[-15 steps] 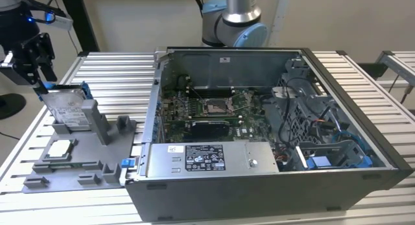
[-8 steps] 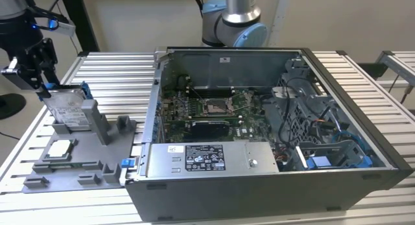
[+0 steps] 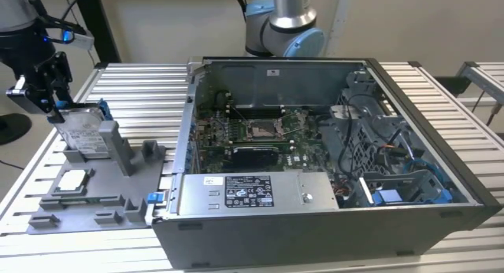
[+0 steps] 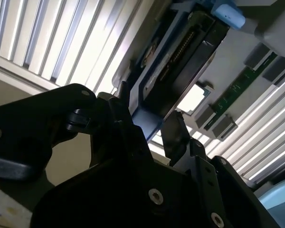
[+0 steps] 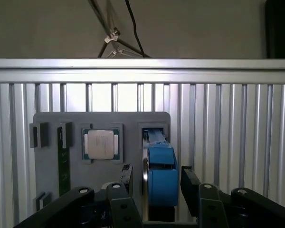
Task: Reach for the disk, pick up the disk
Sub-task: 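Pick up the disk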
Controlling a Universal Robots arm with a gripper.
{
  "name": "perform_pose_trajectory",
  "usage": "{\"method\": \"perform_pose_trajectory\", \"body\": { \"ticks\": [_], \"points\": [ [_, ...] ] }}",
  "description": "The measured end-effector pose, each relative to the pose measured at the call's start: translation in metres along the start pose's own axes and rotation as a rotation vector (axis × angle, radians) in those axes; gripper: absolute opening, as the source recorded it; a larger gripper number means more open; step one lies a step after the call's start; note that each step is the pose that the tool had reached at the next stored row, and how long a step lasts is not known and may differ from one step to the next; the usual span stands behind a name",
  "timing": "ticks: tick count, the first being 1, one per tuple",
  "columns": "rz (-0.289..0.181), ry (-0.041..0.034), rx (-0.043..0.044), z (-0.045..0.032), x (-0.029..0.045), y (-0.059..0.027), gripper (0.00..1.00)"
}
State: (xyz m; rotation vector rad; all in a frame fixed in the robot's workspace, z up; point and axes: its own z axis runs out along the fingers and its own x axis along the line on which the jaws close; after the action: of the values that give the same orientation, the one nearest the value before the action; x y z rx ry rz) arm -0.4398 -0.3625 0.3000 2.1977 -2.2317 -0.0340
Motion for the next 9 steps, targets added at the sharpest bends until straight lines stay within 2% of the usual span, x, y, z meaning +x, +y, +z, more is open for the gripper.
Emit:
{"method": "perform_pose_trajectory", "body": {
  "ticks": [9],
  "points": [
    [0.0,0.0,0.0001,0.0165,0.0002,-0.0004,1.0]
  ]
}}
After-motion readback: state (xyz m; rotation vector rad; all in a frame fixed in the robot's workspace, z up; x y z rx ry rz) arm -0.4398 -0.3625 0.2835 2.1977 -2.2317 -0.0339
